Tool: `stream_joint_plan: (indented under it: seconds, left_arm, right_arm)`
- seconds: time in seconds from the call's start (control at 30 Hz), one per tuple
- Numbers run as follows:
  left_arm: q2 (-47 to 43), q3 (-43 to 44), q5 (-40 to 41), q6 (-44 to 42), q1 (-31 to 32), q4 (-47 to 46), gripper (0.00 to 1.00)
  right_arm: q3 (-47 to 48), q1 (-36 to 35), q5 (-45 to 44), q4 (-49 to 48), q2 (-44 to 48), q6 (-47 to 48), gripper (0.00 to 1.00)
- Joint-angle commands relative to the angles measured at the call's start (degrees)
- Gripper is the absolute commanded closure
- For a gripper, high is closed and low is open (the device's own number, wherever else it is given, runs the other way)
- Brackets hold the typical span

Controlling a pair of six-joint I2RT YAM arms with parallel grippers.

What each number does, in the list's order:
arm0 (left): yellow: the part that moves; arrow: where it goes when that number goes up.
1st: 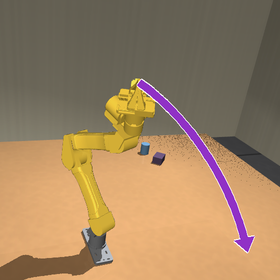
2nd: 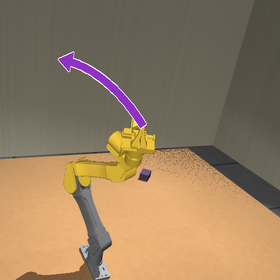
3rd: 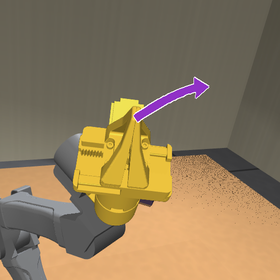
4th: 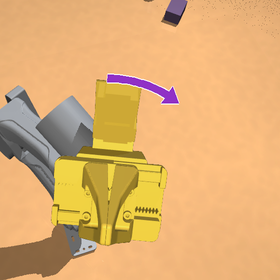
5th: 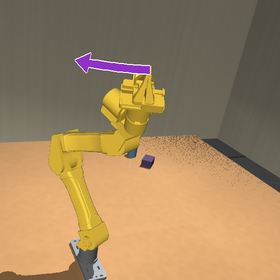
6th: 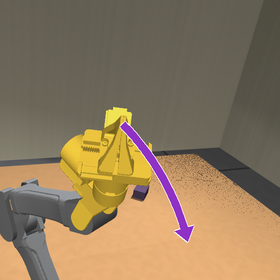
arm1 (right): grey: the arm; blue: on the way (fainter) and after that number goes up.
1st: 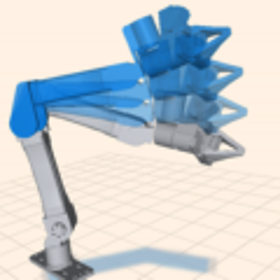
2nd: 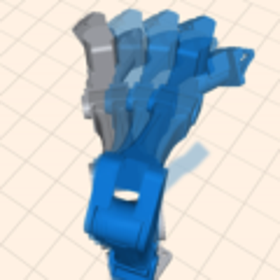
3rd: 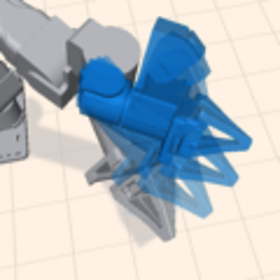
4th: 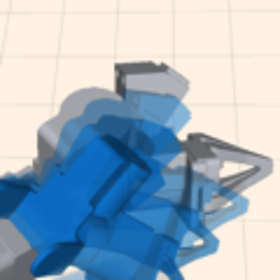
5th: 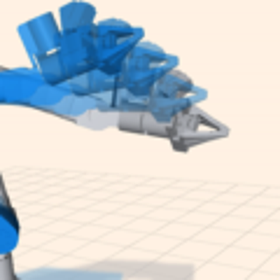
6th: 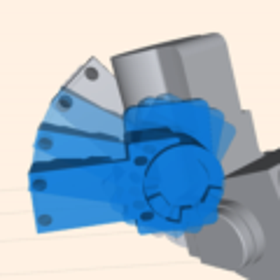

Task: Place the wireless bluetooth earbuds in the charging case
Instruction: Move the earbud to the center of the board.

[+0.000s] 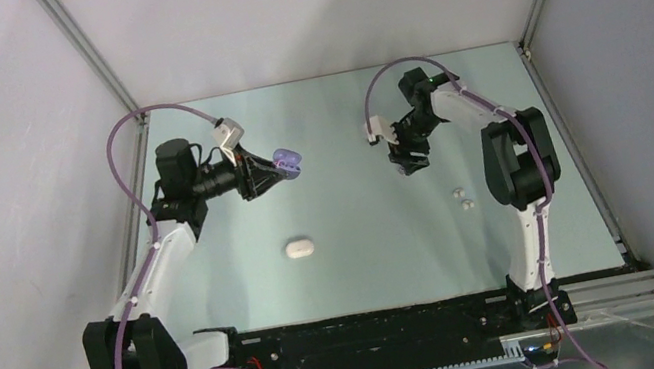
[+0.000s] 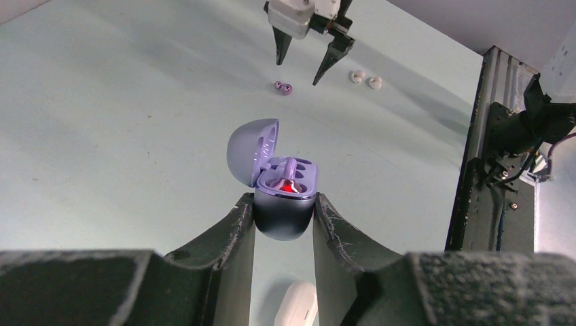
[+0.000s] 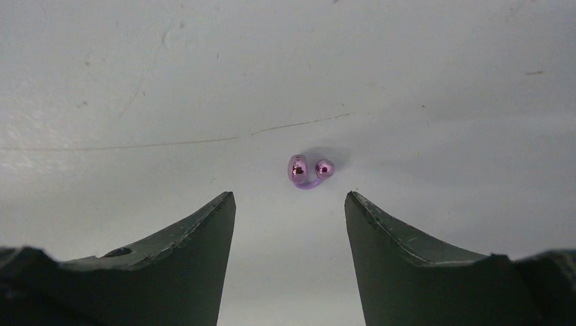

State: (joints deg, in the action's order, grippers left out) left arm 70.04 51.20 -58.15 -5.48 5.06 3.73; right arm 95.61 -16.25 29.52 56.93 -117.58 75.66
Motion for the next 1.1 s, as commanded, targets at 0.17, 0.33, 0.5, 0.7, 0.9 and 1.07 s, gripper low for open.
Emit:
stream_joint_plan:
  seconds: [0.17, 0.33, 0.5, 0.7, 0.9, 1.07]
  left_arm:
    - [-2.5, 1.5, -0.4, -1.1, -0.7, -0.9, 1.00]
    - [-2.8, 1.4, -0.2, -1.8, -0.8, -0.1, 1.00]
    - [-2.9, 1.2, -0.2, -1.9, -0.9, 0.0, 1.00]
    - [-3.2, 0.8, -0.2, -1.8, -0.9, 0.3, 1.00]
    - [-3.4, 0.5, -0.1, -1.9, -0.9, 0.8, 1.00]
    - [-3.2, 0.9, -0.1, -1.9, -0.9, 1.1, 1.00]
  right_arm:
    - [8.3, -1.7, -2.6, 1.7, -5.6, -5.6, 0.37]
    - [21.4, -2.1, -8.8, 2.4, -11.7, -43.9, 0.42]
    - [19.2, 0.2, -11.9, 4.0, -12.2, -65.6, 0.49]
    - [16.0, 2.2, -13.2, 5.0, -11.4, -71.7, 0.52]
    - [16.0, 2.6, -13.6, 4.9, -13.1, -72.6, 0.56]
    - [16.0, 2.6, -13.9, 4.6, -14.8, -71.9, 0.60]
